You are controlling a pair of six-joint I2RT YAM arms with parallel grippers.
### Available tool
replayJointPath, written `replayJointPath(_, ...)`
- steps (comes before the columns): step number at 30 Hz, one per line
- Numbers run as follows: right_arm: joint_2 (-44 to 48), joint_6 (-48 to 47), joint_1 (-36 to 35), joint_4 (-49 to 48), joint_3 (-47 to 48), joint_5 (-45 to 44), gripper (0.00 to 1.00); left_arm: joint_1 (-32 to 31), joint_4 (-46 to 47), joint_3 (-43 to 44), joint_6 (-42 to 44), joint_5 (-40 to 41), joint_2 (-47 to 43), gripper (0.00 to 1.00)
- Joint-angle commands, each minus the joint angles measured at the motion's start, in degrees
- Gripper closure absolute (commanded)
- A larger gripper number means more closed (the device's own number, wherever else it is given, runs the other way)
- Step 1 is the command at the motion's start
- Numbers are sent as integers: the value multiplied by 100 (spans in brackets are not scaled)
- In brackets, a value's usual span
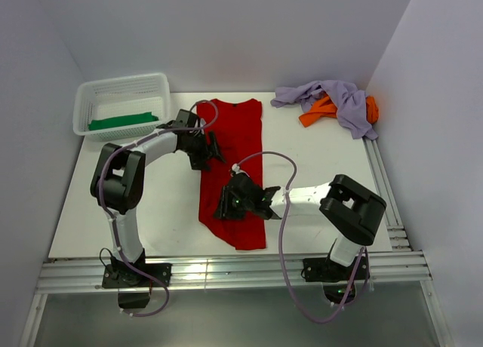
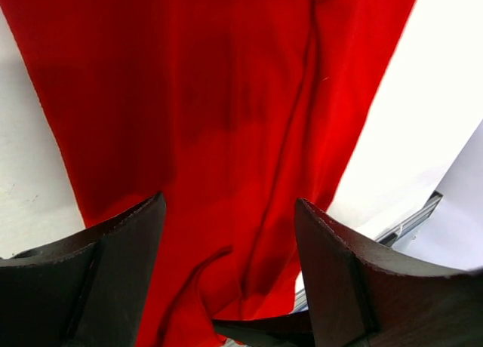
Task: Roll the t-shirts
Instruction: Fold the tshirt
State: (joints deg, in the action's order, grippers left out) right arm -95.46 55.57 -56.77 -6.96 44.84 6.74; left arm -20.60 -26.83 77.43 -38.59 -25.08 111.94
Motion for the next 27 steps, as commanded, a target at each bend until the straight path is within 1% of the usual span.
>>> replayJointPath(1, -52, -134, -53, -262, -10, 55, 61, -41, 292, -184, 44, -111, 82, 26)
replayJointPath(5, -52, -152, -97, -332, -37, 99, 65, -41, 450, -395, -26, -137, 170, 26)
replayJointPath(7, -43, -143, -123, -332, -28, 82, 70, -49, 521, -492, -35, -120, 223, 26)
replayJointPath(8, -8, -134, -141, -358, -37, 82, 73, -49, 530, -509, -43, -120, 249, 26)
replayJointPath(9, 1, -117, -167, -350, -45, 82, 79, -49, 530, -536, -44, -111, 275, 26)
replayJointPath(11, 36, -91, -202, -341, -45, 73, 87, -49, 530, -536, -35, -76, 337, 26)
replayJointPath(14, 124, -64, -299, -245, 7, 12, 97, -49, 503, -510, -26, -32, 399, 26)
replayJointPath(18, 229, -3, -589, 1, 139, -182, 100, -58, 459, -474, -17, 12, 416, 26)
replayJointPath(22, 256, 182, -958, 90, 262, -366, 100, -76, 433, -422, -8, 47, 434, 26)
replayJointPath(27, 186, 331, -1520, 432, 596, -612, 100, -102, 389, -369, 0, 56, 443, 26)
